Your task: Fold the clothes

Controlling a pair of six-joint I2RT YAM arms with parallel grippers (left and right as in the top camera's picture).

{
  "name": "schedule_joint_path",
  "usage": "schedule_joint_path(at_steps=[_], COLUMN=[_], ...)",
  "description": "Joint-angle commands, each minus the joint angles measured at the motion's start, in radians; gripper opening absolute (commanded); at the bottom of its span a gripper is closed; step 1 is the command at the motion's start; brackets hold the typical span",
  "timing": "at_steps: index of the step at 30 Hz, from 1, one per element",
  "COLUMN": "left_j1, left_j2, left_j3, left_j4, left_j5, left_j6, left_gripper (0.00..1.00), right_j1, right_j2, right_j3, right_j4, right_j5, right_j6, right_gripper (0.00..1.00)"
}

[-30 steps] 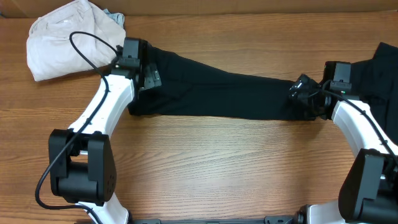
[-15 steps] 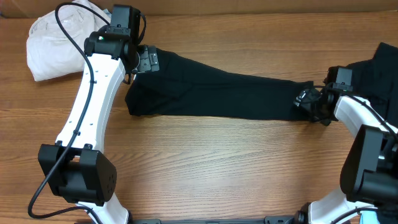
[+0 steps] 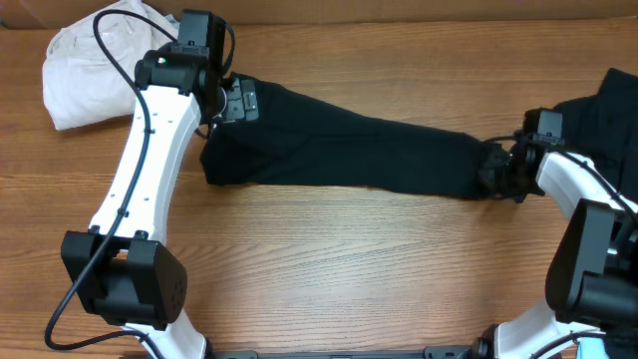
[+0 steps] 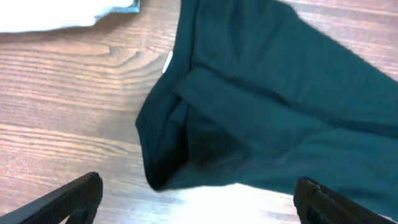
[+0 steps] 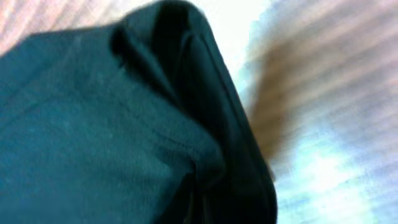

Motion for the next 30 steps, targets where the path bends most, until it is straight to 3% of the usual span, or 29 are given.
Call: schedule_joint_path(at_steps=[1,6,11,21,30], left_j1=[0.009,0.008,0.008,0.009,0.009], left_j2=[-0.008,-0.008,-0.008,-0.008,-0.008], left_j3=[0.026,0.026,0.026,0.026,0.026], left_j4=[-0.006,-0.009,-0.017,-0.016,-0.016], left_j5=[0.012,0.012,0.011,0.012,0.013], left_j6=[0.019,0.019,0.022,0.050,0.049], left_gripper=[1.00,1.00,1.00,1.00,1.00], right_j1=[-0.063,-0.135,-0.122,0.134,0.383], right_j2=[-0.080,-0.136,-0.141,-0.136,-0.055], right_j3=[0.117,0.301,0.431,0.453,0.451], right_j4=[-0.090,-0.323,-0.442,-0.439,-0.344], right_j5=[-0.013,-0.016,-0.082,-0.100,-0.080], right_j6=[-0.021,-0.099,-0.180,-0.180,-0.085], right_gripper=[0.04,0.04,0.08,0.10,0.11])
